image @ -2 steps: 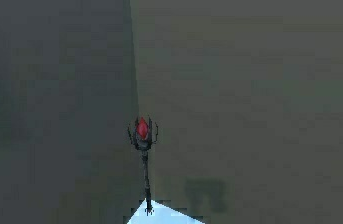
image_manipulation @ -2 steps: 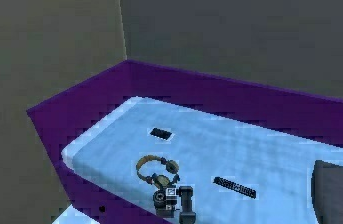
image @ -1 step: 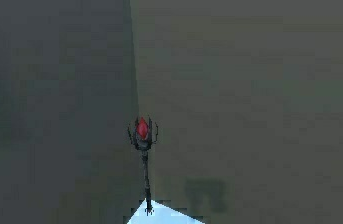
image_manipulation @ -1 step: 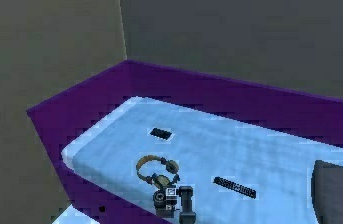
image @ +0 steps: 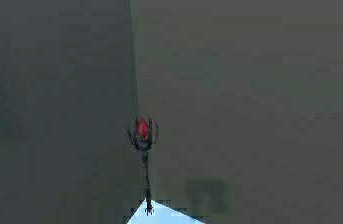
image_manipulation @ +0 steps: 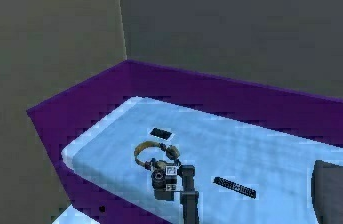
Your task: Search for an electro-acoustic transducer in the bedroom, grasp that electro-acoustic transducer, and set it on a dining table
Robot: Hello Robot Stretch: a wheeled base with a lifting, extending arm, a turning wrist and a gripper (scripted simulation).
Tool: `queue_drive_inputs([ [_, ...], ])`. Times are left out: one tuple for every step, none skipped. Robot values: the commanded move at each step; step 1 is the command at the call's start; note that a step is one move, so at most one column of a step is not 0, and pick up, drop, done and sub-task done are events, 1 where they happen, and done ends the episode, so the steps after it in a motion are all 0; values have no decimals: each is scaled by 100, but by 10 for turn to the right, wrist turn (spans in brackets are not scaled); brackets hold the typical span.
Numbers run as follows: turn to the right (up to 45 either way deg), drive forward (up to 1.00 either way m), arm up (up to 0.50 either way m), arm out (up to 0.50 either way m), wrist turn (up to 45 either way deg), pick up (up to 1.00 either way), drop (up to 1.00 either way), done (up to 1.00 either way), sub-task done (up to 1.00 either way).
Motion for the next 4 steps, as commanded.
queue_drive_inputs([
  [0, 0, 34, 0, 0, 0, 0, 0, 0],
  [0, 0, 0, 0, -450, 0, 0, 0, 0],
  [0, 0, 0, 0, -450, 0, 0, 0, 0],
  [0, 0, 0, 0, -420, 0, 0, 0, 0],
])
